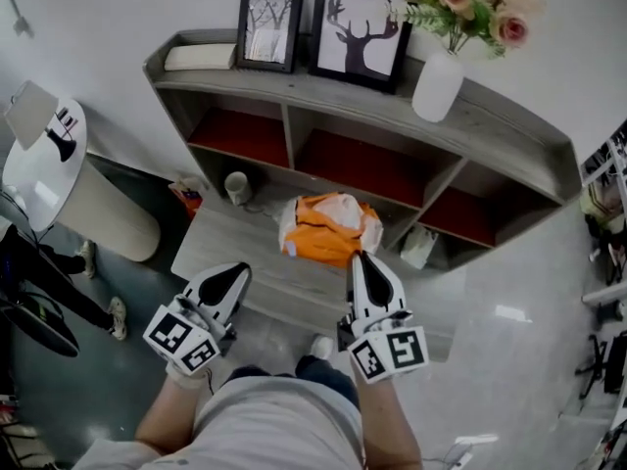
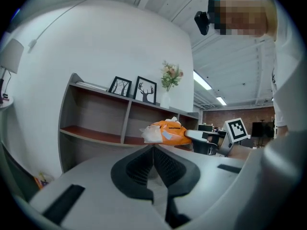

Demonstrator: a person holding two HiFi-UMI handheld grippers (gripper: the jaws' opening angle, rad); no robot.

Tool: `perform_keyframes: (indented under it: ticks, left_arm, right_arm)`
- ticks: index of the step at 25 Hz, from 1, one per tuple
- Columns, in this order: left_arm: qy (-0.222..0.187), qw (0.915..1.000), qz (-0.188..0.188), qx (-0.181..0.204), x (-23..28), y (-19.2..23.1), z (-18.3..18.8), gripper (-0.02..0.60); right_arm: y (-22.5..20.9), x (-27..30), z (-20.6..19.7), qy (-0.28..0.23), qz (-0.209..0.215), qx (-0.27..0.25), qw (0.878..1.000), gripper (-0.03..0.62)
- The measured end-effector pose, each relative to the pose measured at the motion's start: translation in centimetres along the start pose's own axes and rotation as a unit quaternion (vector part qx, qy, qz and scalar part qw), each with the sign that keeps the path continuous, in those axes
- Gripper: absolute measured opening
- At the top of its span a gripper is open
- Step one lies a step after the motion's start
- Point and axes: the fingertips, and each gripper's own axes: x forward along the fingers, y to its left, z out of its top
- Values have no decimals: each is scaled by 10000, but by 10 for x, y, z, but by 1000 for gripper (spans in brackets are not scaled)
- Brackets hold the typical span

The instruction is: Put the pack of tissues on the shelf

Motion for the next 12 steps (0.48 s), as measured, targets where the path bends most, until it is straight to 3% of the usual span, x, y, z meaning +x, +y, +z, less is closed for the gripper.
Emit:
perform_keyframes:
  ticks: [12]
  left_arm:
    - [-55,9992,386,-40,31,7,13,17]
  right_arm:
    - [-68,55,29,-162,-243,-124,9995,23]
